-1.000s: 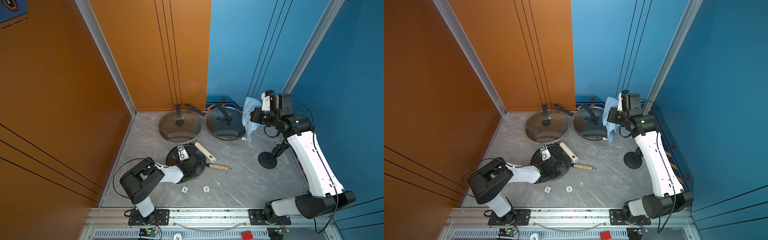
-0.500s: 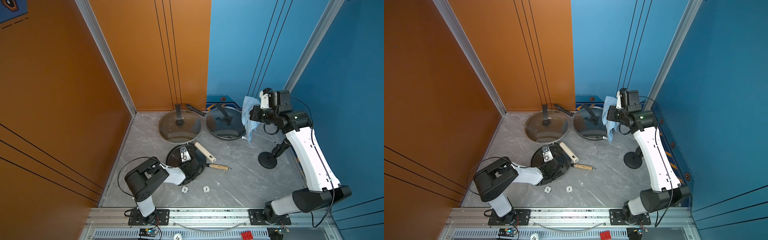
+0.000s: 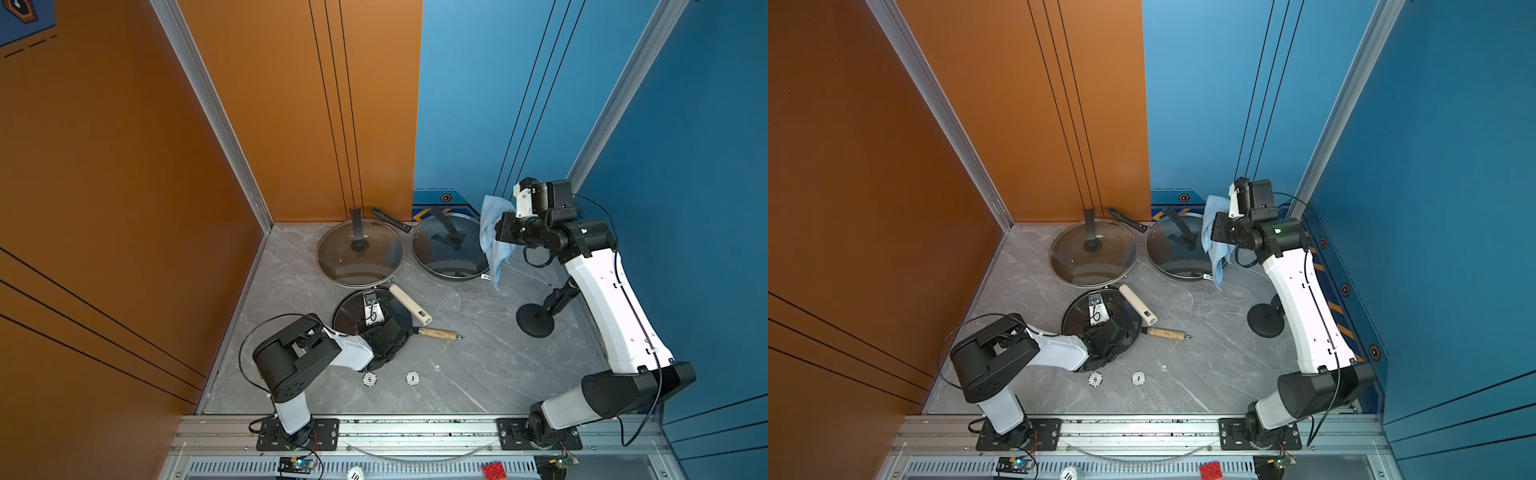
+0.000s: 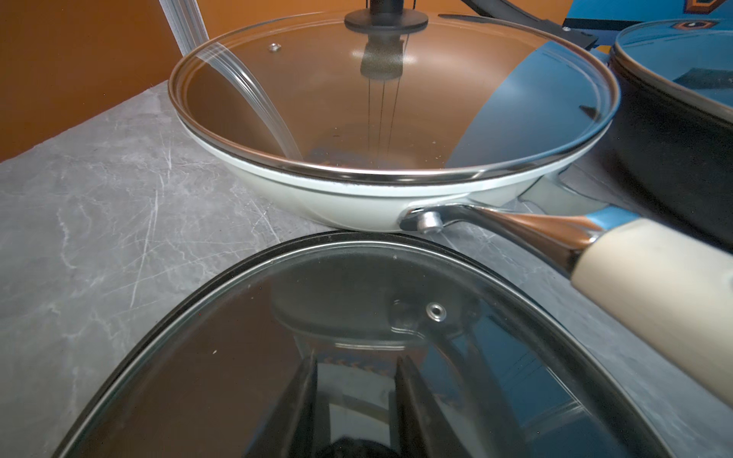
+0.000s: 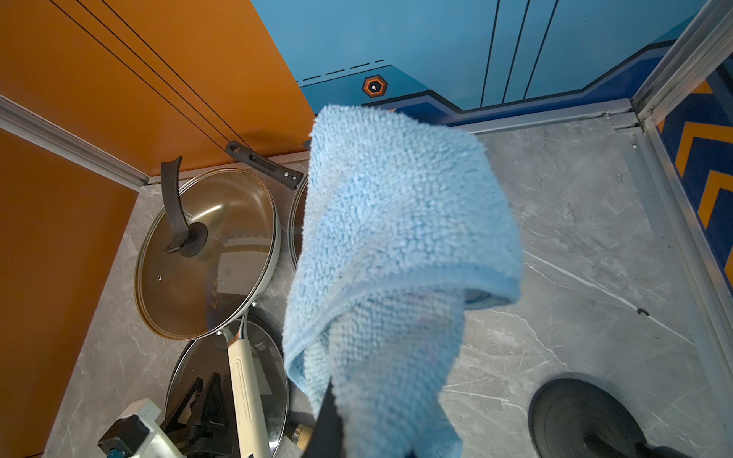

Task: Wipe the pot lid with a cloth
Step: Place the pot lid on the cooking pot.

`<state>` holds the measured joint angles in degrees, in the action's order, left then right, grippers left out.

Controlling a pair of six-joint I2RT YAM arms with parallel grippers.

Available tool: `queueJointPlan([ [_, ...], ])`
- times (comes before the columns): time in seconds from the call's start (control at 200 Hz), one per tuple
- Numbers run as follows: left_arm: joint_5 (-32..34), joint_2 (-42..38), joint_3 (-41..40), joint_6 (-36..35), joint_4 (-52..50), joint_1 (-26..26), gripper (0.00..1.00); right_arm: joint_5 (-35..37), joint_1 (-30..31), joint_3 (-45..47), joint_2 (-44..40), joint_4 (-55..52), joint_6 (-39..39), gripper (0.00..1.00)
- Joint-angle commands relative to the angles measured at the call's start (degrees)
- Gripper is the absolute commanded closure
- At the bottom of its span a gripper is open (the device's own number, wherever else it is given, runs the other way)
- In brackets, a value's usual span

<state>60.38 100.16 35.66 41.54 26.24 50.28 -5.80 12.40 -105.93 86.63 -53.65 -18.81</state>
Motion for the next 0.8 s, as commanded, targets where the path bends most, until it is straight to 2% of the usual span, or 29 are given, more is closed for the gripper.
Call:
queueJointPlan([
  [0.0,4.64,-0.14,1.69,-1.47,0.78,-0.46,0.66,-0.61,-0.14,-1.82,0.21,-1.50,0.78,0.96],
  [0.095,5.44,-0.09,1.44,-1.03,0.83,-1.36,0.67,-0.58,-0.15,-1.83,0.21,-1.55,0.61,0.96],
  [0.37,0.98,3.80,1.08,4.39,0.83,-2.47,0.67,-0.18,-0.16,-1.93,0.12,-2.06,0.60,0.96],
  [0.796,-2.16,5.28,-2.11,16.89,0.04,1.74,0.67,0.09,-0.01,-2.18,0.29,-2.60,0.81,0.96],
])
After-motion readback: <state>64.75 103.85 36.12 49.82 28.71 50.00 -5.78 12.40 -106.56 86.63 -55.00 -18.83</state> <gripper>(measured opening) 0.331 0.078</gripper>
